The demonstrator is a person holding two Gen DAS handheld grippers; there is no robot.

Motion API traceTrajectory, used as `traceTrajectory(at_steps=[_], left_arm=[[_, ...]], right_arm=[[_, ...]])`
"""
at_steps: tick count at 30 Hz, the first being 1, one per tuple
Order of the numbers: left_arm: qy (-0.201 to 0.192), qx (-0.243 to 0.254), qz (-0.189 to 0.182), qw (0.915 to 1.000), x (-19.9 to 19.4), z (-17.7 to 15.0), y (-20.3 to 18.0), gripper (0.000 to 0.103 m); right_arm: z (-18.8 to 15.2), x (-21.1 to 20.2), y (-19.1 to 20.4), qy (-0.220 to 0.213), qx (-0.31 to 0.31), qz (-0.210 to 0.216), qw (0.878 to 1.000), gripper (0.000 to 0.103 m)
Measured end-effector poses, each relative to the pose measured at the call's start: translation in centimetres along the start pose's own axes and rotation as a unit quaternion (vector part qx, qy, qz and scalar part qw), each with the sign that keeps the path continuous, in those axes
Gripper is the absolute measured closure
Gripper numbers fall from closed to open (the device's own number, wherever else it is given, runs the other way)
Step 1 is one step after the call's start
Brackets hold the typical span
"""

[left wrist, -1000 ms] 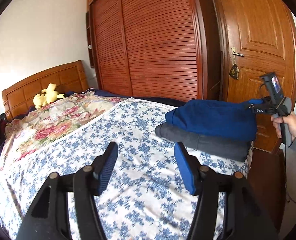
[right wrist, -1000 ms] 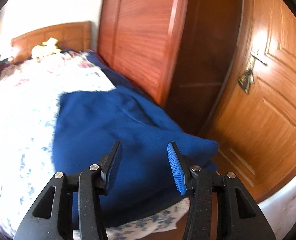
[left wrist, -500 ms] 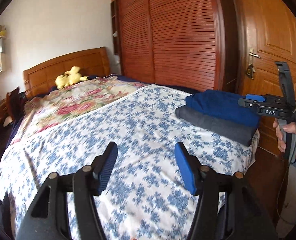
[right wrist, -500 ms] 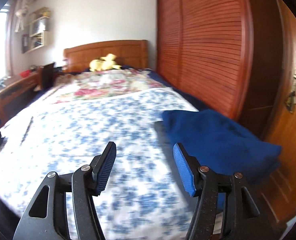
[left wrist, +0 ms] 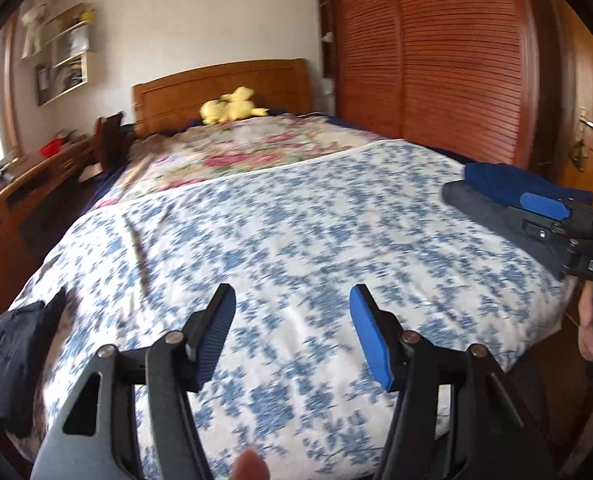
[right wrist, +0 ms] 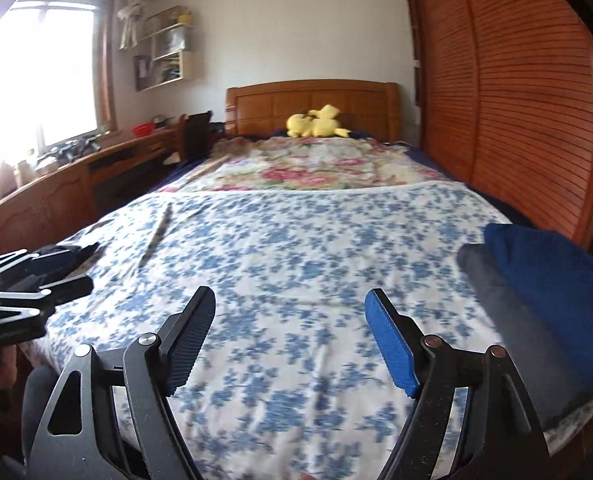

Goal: Fold large clothes

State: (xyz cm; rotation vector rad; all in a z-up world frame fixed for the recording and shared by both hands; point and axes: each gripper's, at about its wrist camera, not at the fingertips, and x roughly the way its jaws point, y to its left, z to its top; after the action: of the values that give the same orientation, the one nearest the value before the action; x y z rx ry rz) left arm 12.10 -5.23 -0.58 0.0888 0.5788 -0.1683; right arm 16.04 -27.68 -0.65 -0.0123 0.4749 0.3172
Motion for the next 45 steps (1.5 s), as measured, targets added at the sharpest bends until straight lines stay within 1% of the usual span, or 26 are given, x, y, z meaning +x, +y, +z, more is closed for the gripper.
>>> traceTrajectory(at_steps=[2, 5, 8, 13, 21, 24, 27, 33, 40, 45], left_arm=[[0.008, -0.021, 0.011, 0.9997, 0.2, -1.1, 1.1, 0.045], [0.011, -0.05, 0.011, 0.9986, 0.1, -2.6, 2.6, 0.045], [0.007, -0.062, 0.015, 0.998, -0.5, -3.5, 3.5, 0.045], [-0.013, -0.068, 0.041, 0.9967, -2.6, -3.6, 4.9, 0.045], [-0.071, -0.079, 0.072, 0.9917, -6.6, -2.2, 6.8, 0.044], [-0.084, -0.085, 0.074, 0.9901, -7.6, -2.0, 7.3, 0.044], [-0.088, -0.084, 0.076, 0.9897, -8.0, -2.1, 7.3, 0.044], [-0.091, -0.083, 0.076, 0.9896, -8.3, -2.2, 6.9, 0.044], [-0.092, -0.077, 0.077, 0.9899, -8.2, -2.2, 6.5, 0.044], [-0.094, -0.082, 0.074, 0.9894, -8.2, -2.2, 6.5, 0.044]], right_arm=[[-0.2, 1.2, 1.9, 0.006, -0.008, 0.018, 1.0, 0.024], [-0.7, 2.4, 4.4, 0.008, -0.016, 0.03, 0.999, 0.024], [-1.0, 2.9, 6.0, 0.014, -0.007, 0.047, 0.999, 0.024], [-1.1, 2.5, 7.7, 0.012, -0.007, 0.048, 0.999, 0.024], [0.6, -0.3, 8.7, -0.026, -0.007, 0.046, 0.999, 0.024], [0.9, -1.3, 8.9, -0.04, -0.004, 0.044, 0.998, 0.024], [1.0, -2.0, 8.9, -0.049, -0.005, 0.034, 0.998, 0.024], [0.7, -2.2, 8.5, -0.051, -0.002, 0.024, 0.998, 0.024], [0.6, -2.1, 8.1, -0.049, 0.003, 0.022, 0.999, 0.024], [0.6, -2.2, 8.1, -0.049, 0.002, 0.021, 0.999, 0.024]])
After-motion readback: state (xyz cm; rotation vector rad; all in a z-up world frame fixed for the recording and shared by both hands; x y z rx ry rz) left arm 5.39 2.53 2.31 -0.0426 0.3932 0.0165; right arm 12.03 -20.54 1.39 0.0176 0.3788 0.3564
